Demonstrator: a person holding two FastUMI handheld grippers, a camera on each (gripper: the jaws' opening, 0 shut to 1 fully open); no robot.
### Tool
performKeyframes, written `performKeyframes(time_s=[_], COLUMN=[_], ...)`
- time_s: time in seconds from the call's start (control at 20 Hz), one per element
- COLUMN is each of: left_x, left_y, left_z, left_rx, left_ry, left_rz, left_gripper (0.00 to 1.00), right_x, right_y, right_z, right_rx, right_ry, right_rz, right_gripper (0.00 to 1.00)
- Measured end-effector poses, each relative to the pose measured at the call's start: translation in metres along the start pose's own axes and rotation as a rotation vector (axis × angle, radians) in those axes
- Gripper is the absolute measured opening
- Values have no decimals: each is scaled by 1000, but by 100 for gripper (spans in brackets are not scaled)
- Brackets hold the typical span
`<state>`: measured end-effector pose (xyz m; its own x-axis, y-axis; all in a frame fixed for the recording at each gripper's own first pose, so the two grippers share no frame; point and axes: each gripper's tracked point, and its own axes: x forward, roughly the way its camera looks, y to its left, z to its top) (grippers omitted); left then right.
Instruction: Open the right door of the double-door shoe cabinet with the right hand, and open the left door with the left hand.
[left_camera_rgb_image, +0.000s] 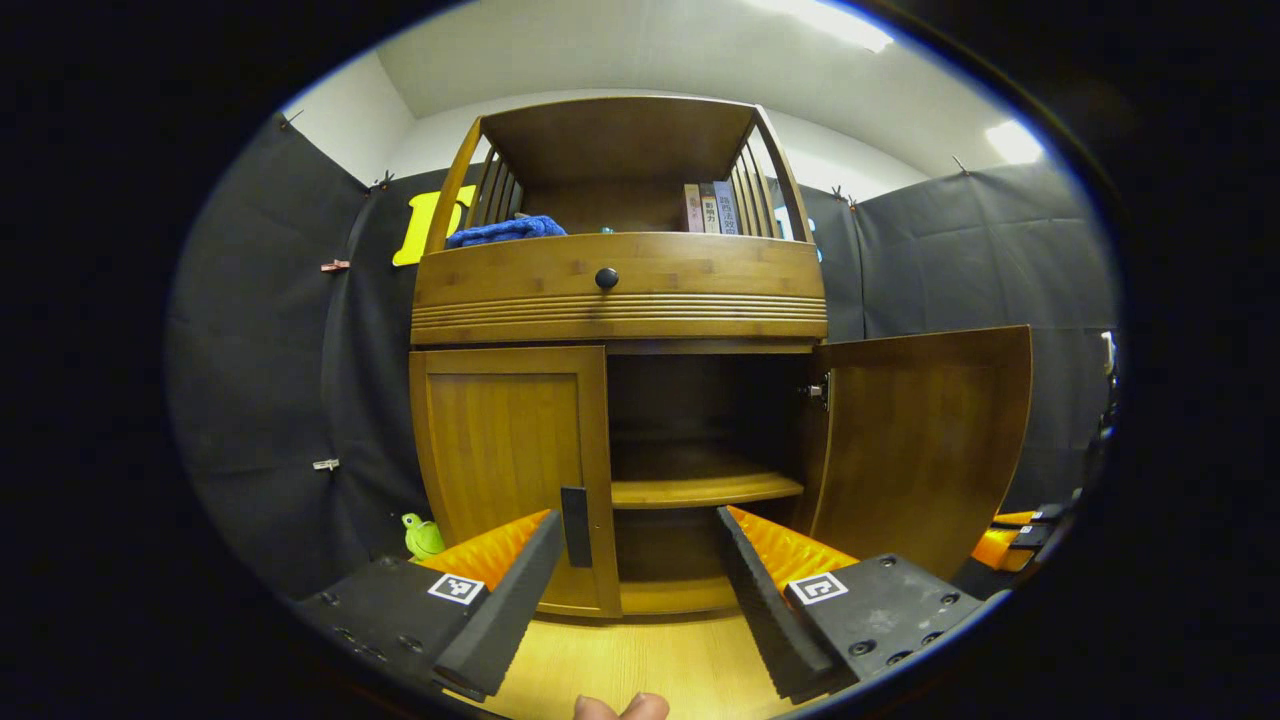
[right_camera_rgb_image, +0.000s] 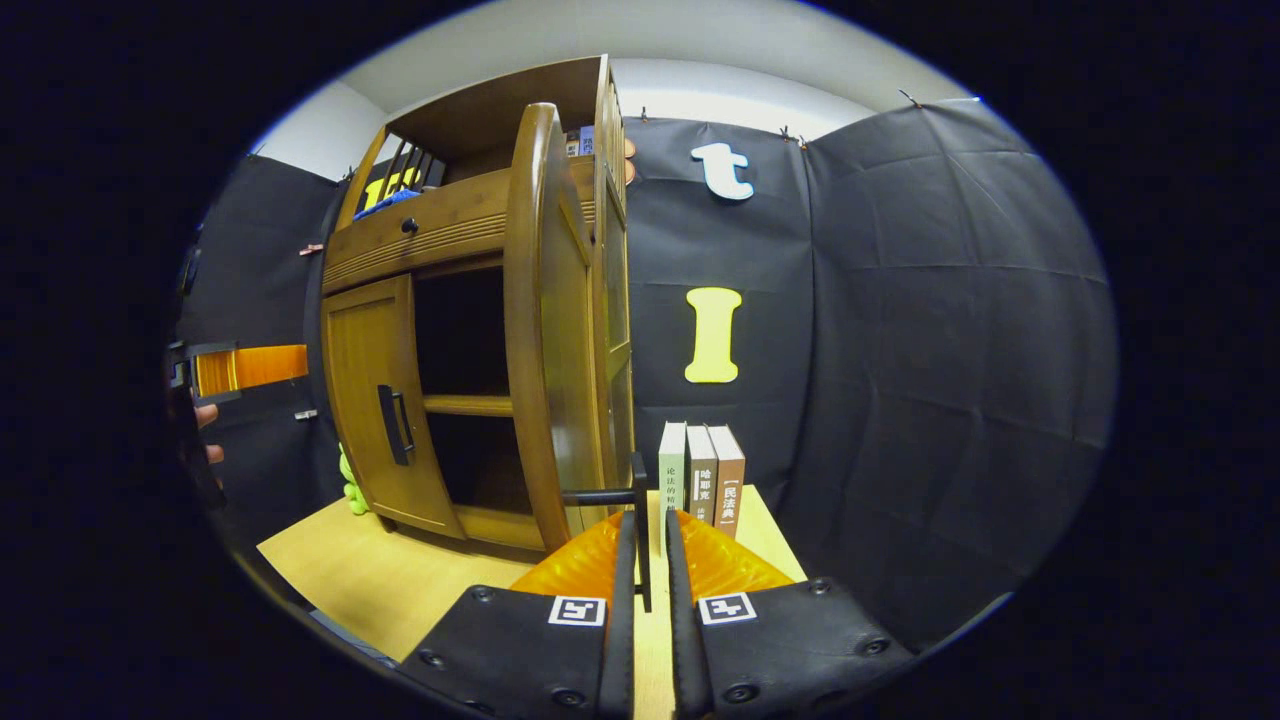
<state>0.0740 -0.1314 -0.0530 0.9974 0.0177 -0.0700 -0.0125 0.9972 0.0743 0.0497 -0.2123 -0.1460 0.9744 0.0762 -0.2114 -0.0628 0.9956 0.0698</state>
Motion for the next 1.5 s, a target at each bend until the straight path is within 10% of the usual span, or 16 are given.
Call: performKeyframes(time_s=[0.1, 0.2, 0.5, 0.95, 1.5], left_x=[5, 12, 49, 129, 205], left_y=[1, 5, 24, 66, 84], left_z=[-2, -4, -23, -63, -120], left_rx=[21, 48, 41, 14, -21], left_ry=[-5, -12, -26, 7, 124], left_rz=[-7, -6, -5, 28, 63], left_gripper=[92, 92, 92, 91, 57], right_x=[-8, -16, -57, -64, -56], right_y=[-9, -9, 14, 75, 75], right_z=[3, 8, 48, 70, 70], right_rx=[-26, -46, -83, 14, 7], right_ry=[-3, -15, -110, -122, -111], right_rz=[-49, -80, -113, -47, -82], right_gripper=[12, 24, 100, 95, 98])
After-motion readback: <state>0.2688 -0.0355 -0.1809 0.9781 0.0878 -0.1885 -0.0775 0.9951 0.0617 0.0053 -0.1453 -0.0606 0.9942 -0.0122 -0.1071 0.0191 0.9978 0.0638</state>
